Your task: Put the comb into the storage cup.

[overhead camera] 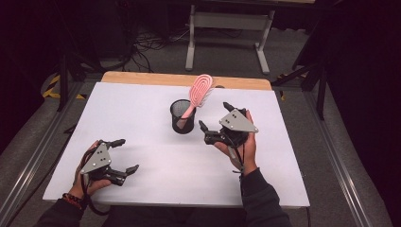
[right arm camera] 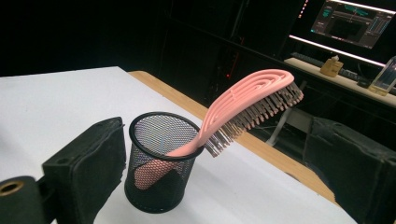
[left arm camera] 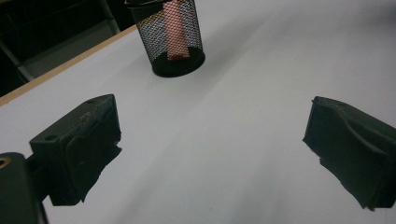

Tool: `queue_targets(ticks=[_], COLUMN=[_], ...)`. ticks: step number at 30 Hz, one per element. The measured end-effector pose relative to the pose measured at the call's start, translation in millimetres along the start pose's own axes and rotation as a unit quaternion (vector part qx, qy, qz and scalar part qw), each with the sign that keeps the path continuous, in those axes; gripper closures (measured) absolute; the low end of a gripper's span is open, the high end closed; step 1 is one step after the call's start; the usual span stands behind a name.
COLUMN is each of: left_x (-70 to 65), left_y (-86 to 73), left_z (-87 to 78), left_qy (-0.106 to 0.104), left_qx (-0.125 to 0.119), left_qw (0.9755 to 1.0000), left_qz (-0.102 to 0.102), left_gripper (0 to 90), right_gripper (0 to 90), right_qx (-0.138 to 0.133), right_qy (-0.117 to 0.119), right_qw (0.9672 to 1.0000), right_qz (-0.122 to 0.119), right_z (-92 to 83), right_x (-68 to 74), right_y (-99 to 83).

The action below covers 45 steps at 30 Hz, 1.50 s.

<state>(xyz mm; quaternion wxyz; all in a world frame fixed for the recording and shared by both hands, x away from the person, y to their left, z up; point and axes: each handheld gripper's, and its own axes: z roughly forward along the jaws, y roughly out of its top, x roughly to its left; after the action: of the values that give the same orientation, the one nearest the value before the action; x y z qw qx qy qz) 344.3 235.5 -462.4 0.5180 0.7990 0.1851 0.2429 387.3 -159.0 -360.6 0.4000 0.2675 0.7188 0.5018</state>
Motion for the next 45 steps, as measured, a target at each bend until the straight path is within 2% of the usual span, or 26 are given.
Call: queue_targets(ticks=[17, 45], left_x=[-0.4, -1.0], left_y=[0.6, -0.1], left_z=[-0.7, 2.1], left_qy=[0.004, -0.002], left_qx=[-0.002, 0.008], left_qw=[1.0000, 0.9999], left_qz=[0.003, 0.006], left_gripper=[4.8, 5.0], right_gripper=[6.4, 6.5], right_qx=[-0.004, 0.004], right_qy=[0.001, 0.006], right_qw=[0.9999, 0.9990], right_qz=[-0.011, -0.043], right_z=[-13.7, -27.5], right_x=[-0.7, 2.7], right_y=[0.2, -15.2])
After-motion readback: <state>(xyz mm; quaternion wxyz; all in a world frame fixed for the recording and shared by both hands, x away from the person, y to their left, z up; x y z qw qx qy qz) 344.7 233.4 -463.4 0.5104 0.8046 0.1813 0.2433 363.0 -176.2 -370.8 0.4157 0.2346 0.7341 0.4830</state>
